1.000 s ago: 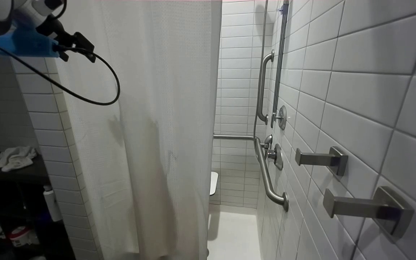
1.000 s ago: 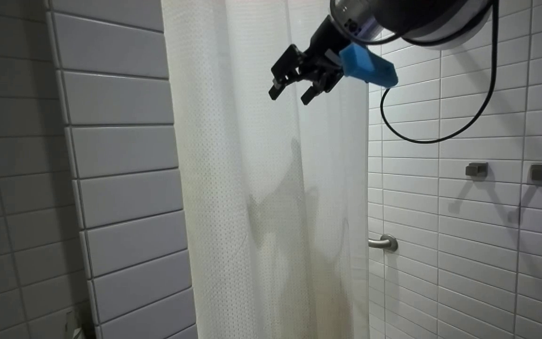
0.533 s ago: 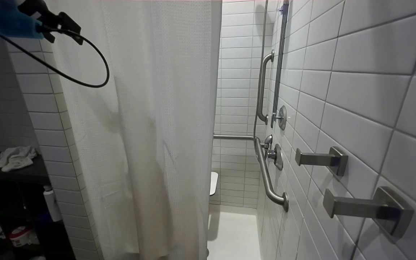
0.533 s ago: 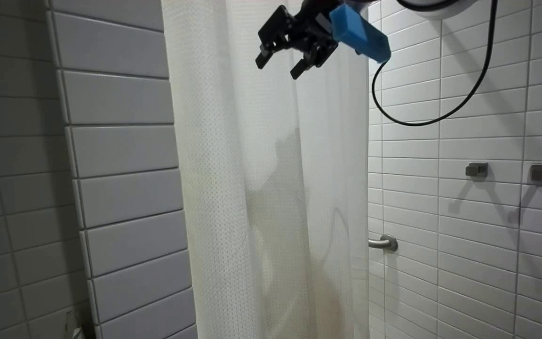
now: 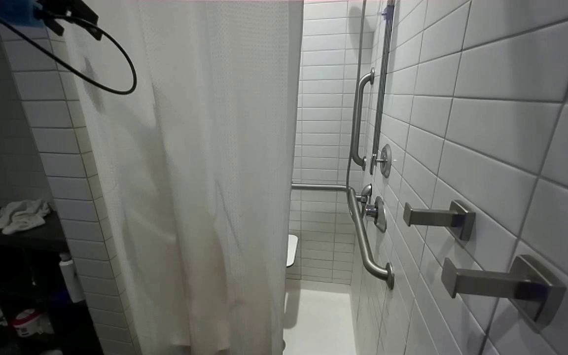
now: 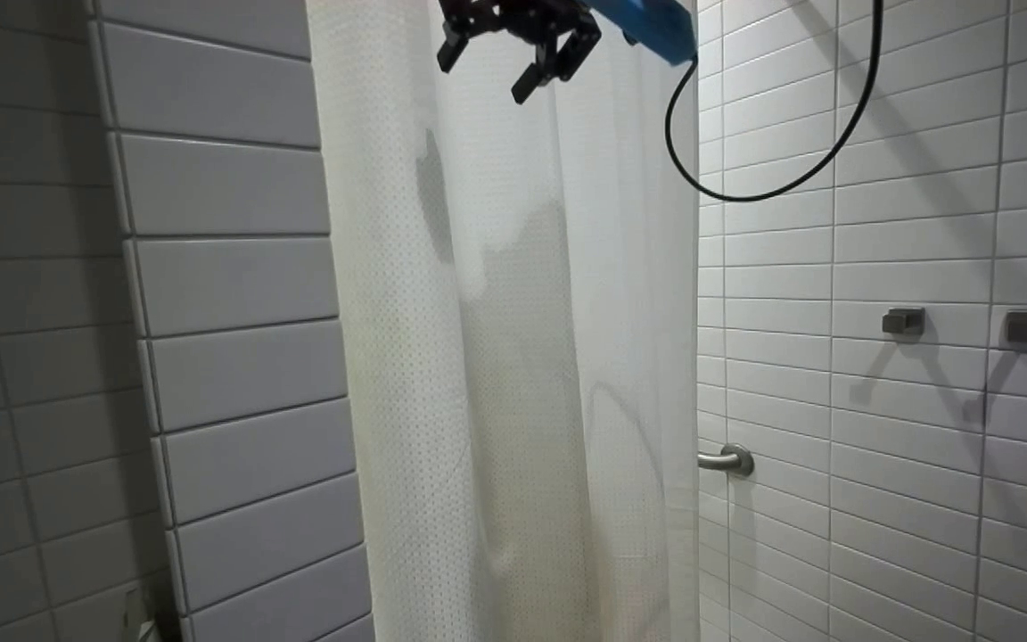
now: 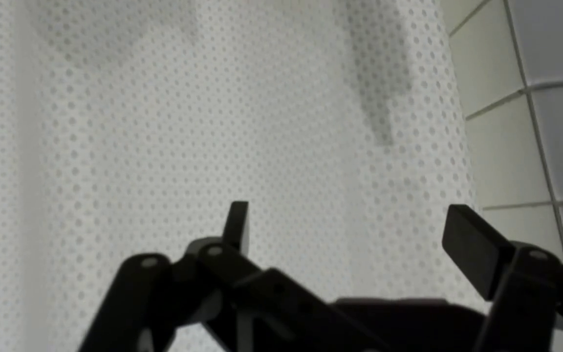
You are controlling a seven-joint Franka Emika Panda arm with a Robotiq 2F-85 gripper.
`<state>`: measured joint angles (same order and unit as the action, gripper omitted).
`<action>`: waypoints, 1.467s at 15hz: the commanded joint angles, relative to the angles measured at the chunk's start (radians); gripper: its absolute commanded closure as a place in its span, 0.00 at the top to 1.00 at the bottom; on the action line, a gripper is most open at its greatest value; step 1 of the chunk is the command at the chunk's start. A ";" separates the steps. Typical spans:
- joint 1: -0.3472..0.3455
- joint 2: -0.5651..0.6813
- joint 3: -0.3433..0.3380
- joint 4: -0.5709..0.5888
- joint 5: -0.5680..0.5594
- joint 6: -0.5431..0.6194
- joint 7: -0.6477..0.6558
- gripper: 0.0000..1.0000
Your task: Move the shower curtain to the right
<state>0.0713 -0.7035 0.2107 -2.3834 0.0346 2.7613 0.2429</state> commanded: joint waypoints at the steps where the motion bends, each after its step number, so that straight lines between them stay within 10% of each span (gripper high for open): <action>1: -0.034 0.055 0.025 0.134 0.003 -0.055 0.032 1.00; 22: -0.131 0.343 0.038 0.711 -0.046 -0.296 0.205 1.00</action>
<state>-0.0393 -0.4360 0.2378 -1.7891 0.0188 2.5153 0.4025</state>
